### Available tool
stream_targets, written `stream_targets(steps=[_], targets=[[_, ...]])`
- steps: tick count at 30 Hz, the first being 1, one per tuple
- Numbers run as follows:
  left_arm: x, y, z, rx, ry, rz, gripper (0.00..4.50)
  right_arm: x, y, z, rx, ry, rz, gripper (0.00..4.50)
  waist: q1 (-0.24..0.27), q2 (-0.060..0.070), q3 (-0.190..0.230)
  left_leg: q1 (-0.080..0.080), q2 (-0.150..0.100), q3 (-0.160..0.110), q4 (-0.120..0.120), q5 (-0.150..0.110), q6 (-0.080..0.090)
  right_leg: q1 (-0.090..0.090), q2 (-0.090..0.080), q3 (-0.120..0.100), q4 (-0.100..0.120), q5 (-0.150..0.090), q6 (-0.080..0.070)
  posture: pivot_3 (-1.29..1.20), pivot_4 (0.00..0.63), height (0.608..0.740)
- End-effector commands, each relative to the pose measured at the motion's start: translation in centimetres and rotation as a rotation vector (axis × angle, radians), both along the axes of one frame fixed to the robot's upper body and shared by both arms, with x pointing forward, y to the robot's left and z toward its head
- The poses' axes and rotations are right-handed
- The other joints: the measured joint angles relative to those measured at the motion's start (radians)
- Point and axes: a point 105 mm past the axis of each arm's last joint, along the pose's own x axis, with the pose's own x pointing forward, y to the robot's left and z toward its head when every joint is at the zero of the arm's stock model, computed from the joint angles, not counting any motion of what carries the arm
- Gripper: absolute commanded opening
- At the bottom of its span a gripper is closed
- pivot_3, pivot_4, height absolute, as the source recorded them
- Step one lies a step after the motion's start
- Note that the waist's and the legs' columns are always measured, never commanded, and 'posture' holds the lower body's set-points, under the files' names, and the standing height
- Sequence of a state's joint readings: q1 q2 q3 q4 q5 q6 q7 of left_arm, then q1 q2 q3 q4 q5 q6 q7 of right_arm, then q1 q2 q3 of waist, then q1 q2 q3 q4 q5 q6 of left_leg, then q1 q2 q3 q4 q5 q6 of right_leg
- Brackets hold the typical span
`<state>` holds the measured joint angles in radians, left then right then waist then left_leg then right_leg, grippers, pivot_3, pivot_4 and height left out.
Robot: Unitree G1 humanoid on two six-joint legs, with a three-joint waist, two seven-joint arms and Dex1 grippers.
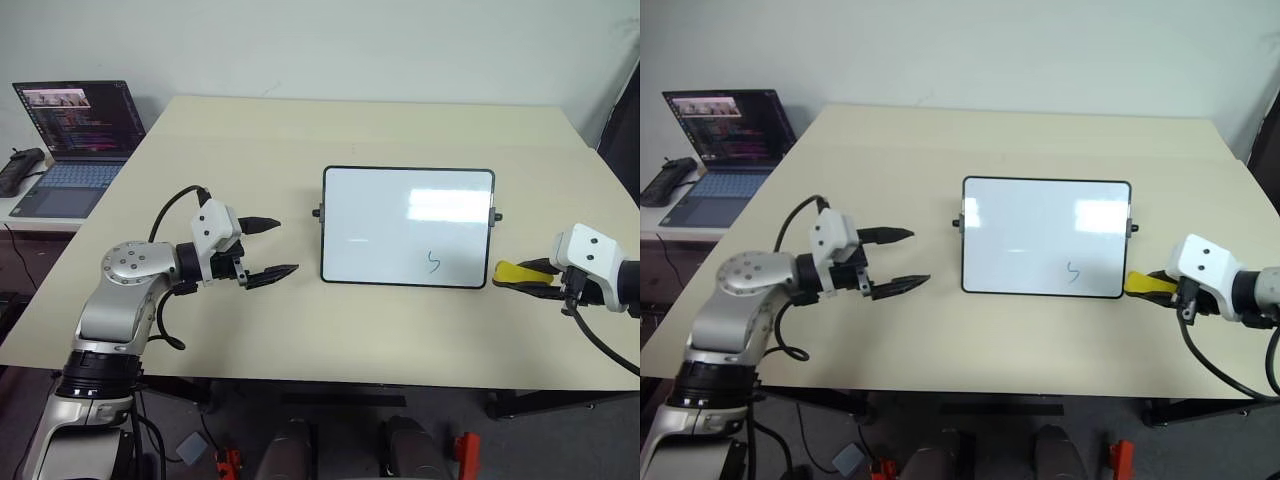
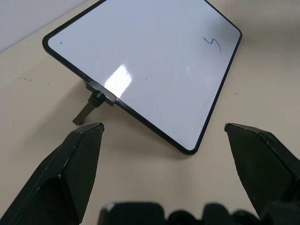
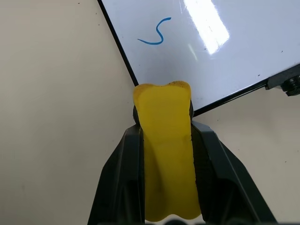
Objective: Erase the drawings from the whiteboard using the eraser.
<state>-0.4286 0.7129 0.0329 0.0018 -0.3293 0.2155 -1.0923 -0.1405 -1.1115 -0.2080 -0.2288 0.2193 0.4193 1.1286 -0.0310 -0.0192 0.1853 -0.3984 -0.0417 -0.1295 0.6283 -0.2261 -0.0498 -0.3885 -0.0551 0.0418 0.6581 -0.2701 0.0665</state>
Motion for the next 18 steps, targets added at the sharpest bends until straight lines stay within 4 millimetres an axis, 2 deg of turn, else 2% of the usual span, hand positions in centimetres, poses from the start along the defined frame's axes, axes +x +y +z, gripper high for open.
stream_targets(steps=[1,13,18], targets=[[0.0,-0.4,1.4,0.002,-0.054,-0.017,4.5,0.6,0.4,1.5,-0.007,-0.071,0.016,0.99,0.0,0.0,0.0,0.0,0.0,0.0,0.0,0.0,0.0,0.0,0.0,0.0,0.0,0.0,0.0,0.0,0.15,0.74],[0.0,-0.9,1.8,0.002,-0.062,-0.049,4.5,1.0,1.1,1.5,-0.01,-0.07,0.046,0.99,0.0,0.0,0.0,0.0,0.0,0.0,0.0,0.0,0.0,0.0,0.0,0.0,0.0,0.0,0.0,0.0,0.15,0.74],[-0.1,-1.1,1.6,0.0,-0.059,-0.056,4.5,1.4,1.6,2.0,0.008,-0.101,0.053,0.99,0.0,0.0,0.0,0.0,0.0,0.0,0.0,0.0,0.0,0.0,0.0,0.0,0.0,0.0,0.0,0.0,0.15,0.74]])
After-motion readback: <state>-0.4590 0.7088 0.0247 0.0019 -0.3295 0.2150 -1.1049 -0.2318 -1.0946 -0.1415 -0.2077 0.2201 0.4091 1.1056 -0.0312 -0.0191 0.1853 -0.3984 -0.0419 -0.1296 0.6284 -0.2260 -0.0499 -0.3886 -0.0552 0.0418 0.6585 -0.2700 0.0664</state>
